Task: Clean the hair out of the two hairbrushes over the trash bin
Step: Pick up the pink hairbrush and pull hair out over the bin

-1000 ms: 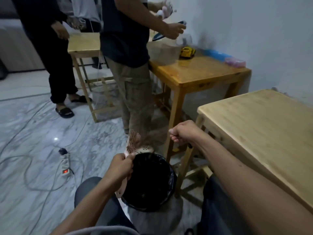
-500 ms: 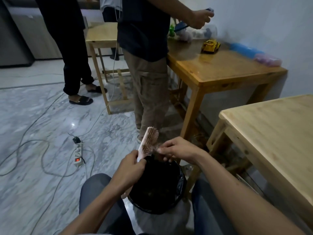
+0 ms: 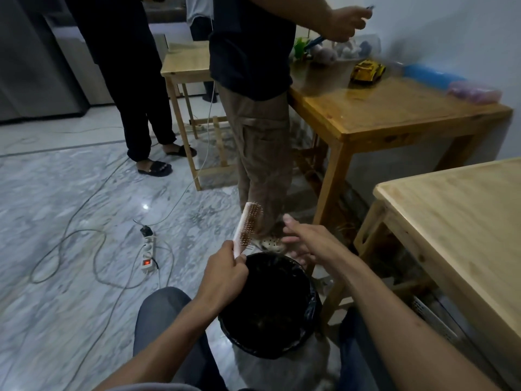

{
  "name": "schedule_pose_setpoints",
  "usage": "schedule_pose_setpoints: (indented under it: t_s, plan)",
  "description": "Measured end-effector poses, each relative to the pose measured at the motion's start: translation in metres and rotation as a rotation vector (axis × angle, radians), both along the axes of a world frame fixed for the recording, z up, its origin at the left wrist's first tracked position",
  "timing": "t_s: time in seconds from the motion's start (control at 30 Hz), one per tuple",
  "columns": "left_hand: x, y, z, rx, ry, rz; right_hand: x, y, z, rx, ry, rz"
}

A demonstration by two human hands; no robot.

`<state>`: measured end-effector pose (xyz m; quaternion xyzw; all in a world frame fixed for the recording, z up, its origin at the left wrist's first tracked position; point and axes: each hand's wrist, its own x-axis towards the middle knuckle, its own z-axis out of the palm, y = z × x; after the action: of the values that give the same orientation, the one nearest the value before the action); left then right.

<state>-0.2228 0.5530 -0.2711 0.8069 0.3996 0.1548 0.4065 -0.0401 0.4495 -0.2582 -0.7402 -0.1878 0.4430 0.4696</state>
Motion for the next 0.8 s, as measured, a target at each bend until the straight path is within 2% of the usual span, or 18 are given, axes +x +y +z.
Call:
schedule_pose_setpoints:
  t_s: [0.07, 0.13, 0.2, 0.3, 0.37, 0.47, 0.57, 0.67, 0.77, 0.8]
  plan:
    - [0.003, -0.007, 0.0, 0.109, 0.015, -0.045, -0.01, 0.007, 0.002, 0.088, 0.046, 0.0]
    - [0.006, -0.01, 0.0, 0.107, 0.016, -0.046, -0.02, 0.013, 0.0, 0.156, 0.029, -0.014]
    - [0.004, -0.004, -0.002, -0.072, -0.006, 0.028, -0.021, 0.013, -0.001, 0.157, 0.003, -0.084]
    - [-0.004, 0.013, -0.004, -0.412, -0.144, 0.205, -0.011, 0.0, -0.002, 0.109, -0.013, -0.157]
    - [-0.009, 0.017, -0.005, -0.483, -0.188, 0.226, -0.006, -0.01, -0.004, 0.086, -0.035, -0.154]
    - [-0.007, 0.009, 0.0, -0.448, -0.173, 0.15, -0.007, -0.014, -0.005, 0.01, -0.123, -0.083]
    - [-0.004, 0.004, 0.003, -0.291, -0.117, 0.081, -0.012, -0.01, 0.0, -0.048, -0.12, 0.011]
    - [-0.006, -0.001, 0.009, -0.163, -0.1, 0.006, -0.013, -0.001, 0.002, 0.124, 0.065, -0.029]
    - [-0.007, -0.008, 0.015, -0.088, -0.076, -0.034, -0.02, 0.009, -0.001, 0.27, 0.048, -0.038]
    - [-0.008, -0.008, 0.015, -0.116, -0.077, -0.028, -0.023, 0.012, -0.004, 0.317, 0.032, -0.058]
